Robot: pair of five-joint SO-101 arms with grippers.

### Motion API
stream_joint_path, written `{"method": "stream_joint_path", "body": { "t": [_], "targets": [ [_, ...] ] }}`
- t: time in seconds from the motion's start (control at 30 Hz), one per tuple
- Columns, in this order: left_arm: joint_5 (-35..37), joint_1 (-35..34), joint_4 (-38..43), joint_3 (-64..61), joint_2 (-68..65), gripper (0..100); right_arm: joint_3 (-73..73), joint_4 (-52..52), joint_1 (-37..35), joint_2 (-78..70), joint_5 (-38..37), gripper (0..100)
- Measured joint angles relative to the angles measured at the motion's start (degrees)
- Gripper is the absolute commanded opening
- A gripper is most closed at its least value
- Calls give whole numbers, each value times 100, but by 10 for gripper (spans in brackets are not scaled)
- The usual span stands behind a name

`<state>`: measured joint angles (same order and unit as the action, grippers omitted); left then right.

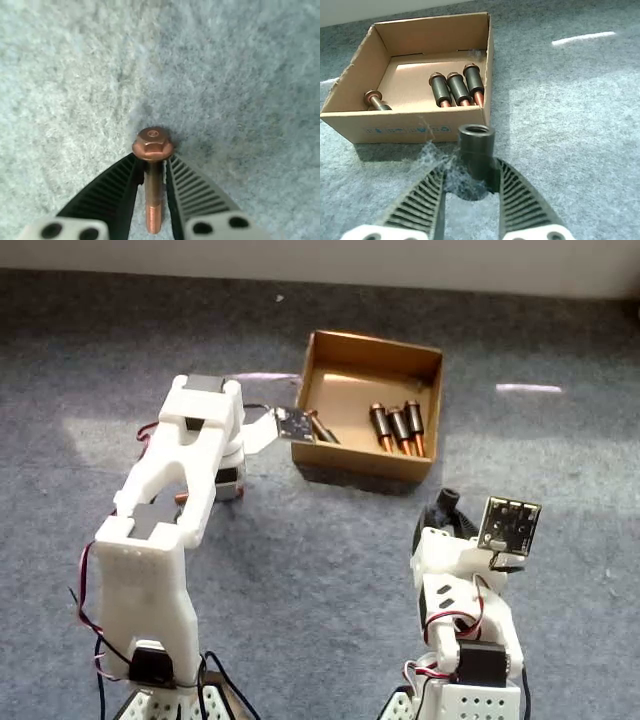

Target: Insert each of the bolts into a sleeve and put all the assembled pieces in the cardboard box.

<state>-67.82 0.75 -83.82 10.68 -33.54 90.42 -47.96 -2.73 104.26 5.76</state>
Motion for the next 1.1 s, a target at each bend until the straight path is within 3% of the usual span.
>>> {"method": "stream_joint_path", "body": {
  "t": [0.3,0.63,0.9,1.1],
  "targets": [
    [35,9,-651,132,44,10,0,0,0,0,0,6],
    [1169,35,-932,-79,1609,7,0,0,0,0,0,6],
    [1960,607,-932,-1310,3270,7,0,0,0,0,0,6],
    [2875,967,-26,-2620,4738,7,0,0,0,0,0,6]
  ]
}}
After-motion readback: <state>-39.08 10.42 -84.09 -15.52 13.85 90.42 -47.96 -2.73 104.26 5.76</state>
